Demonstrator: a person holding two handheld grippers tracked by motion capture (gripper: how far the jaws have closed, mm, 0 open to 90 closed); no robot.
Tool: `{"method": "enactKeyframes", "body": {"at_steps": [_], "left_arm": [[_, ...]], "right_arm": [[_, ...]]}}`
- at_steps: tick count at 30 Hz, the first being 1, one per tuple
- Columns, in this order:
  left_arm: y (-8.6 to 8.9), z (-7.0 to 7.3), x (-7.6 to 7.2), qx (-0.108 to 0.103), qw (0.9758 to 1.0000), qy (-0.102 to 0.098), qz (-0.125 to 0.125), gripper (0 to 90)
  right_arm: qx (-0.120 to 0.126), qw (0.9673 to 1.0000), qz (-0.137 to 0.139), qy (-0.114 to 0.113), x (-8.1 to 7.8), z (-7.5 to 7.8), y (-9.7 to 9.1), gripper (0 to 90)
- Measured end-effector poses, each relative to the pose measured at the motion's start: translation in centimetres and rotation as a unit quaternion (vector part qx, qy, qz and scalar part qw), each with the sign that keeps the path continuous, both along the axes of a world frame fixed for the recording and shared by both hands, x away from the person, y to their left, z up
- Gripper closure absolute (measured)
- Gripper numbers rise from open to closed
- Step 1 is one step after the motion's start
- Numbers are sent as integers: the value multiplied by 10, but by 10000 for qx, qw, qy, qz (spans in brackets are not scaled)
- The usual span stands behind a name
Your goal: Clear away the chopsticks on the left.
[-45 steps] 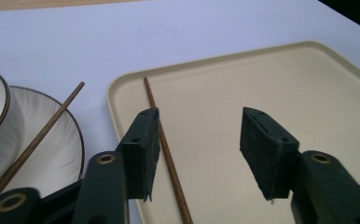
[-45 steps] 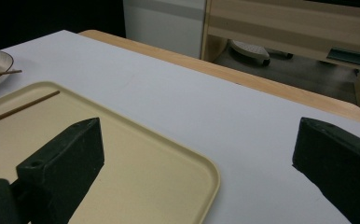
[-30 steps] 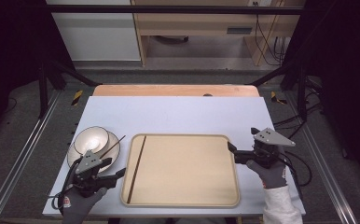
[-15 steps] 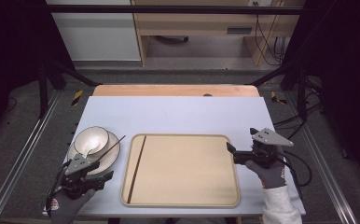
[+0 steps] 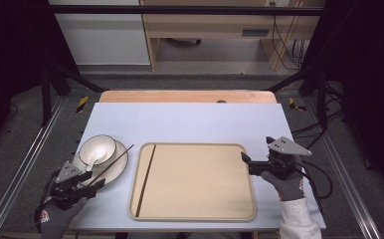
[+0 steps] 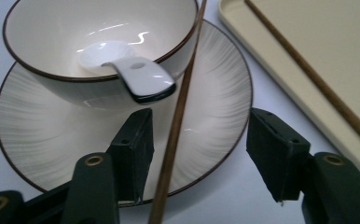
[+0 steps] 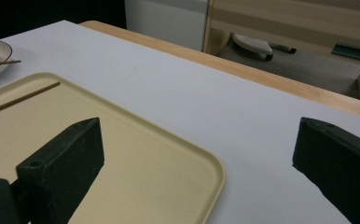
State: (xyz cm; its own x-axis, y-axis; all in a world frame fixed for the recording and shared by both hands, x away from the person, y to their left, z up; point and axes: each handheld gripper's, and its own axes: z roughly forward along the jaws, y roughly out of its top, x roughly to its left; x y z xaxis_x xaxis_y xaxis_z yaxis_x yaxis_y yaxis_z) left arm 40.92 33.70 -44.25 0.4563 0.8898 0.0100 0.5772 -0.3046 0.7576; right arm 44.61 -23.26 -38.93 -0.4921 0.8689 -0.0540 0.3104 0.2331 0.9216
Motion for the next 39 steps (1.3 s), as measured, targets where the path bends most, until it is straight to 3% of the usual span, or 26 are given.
{"method": "enactKeyframes", "body": {"at_steps": [4, 14, 22, 32, 39], "left_arm": [[3, -4, 7, 211, 9997, 126, 14, 488], [-1, -8, 15, 386, 9989, 260, -98, 687], [-1, -9, 16, 379, 9986, 342, -144, 790], [-6, -8, 15, 358, 9980, 432, -279, 840], [-13, 1, 9, 229, 9990, 259, -285, 840]], "right_arm": [[-20, 10000, 4, 3, 0, 0, 0, 22], [-14, 10000, 0, 16, 1, -1, 1, 22], [-38, 10000, 6, 20, 1, -2, 1, 22], [-38, 10000, 6, 27, 1, -2, 1, 22], [-30, 10000, -1, 15, 1, -1, 1, 22]]}}
